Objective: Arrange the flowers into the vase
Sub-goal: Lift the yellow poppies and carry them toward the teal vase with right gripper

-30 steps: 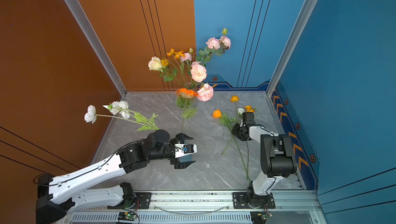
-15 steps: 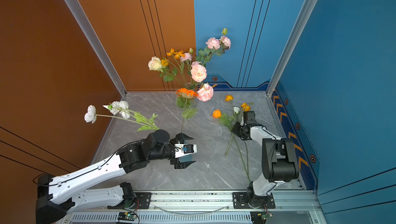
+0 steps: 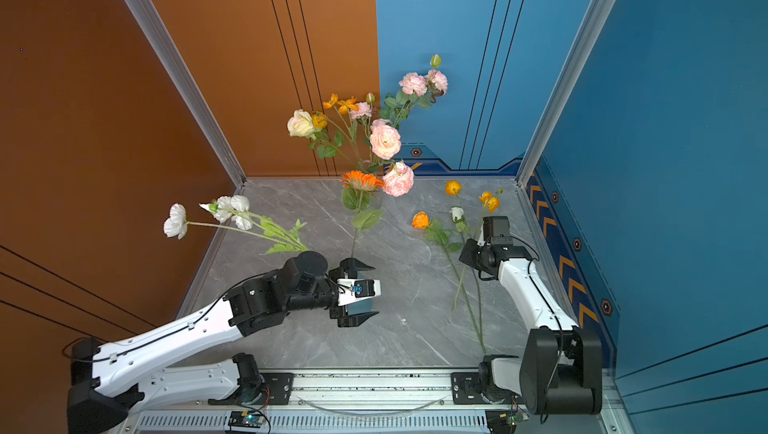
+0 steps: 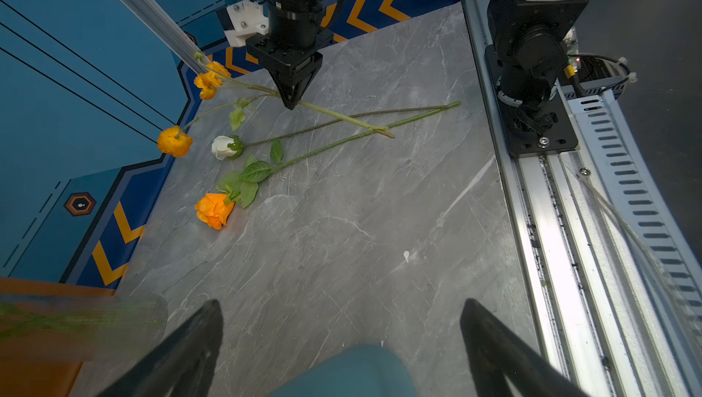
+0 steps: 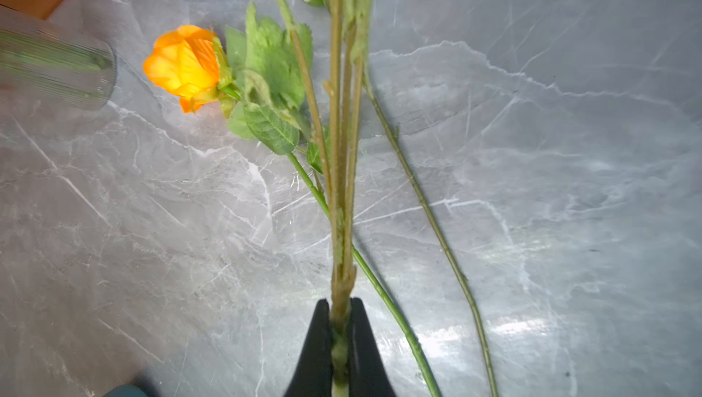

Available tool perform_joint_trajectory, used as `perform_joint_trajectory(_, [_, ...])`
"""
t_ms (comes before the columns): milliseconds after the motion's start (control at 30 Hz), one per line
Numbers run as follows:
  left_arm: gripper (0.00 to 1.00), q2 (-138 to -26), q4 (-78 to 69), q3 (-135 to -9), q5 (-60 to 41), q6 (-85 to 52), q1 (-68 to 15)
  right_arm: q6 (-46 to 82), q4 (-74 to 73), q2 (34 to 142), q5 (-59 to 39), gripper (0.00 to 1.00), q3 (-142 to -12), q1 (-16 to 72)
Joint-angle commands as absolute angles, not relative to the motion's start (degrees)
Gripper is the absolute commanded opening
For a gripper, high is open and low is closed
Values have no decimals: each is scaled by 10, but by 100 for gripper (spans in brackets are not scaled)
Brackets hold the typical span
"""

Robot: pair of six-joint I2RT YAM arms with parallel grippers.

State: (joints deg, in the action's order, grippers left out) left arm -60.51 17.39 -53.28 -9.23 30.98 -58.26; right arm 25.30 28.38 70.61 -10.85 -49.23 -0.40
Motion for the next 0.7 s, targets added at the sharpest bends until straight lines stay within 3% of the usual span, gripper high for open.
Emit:
perform_joint_trajectory(0, [98,-591,179,-529,-109,302,-585,249,303,643,-83,0,-501,-8])
perform_joint_trajectory(200, [98,-557,199,-533,-121,313,-585,316,199,515,-129,0,-459,-7])
perform_joint_trajectory(400, [98,-489,221,-526,-64,346,-585,348,34,343,-87,0,-378,38])
perform_joint_trajectory(667, [98,-358,242,-491,-1,312,-589,322,39,314,-128,0,-448,76])
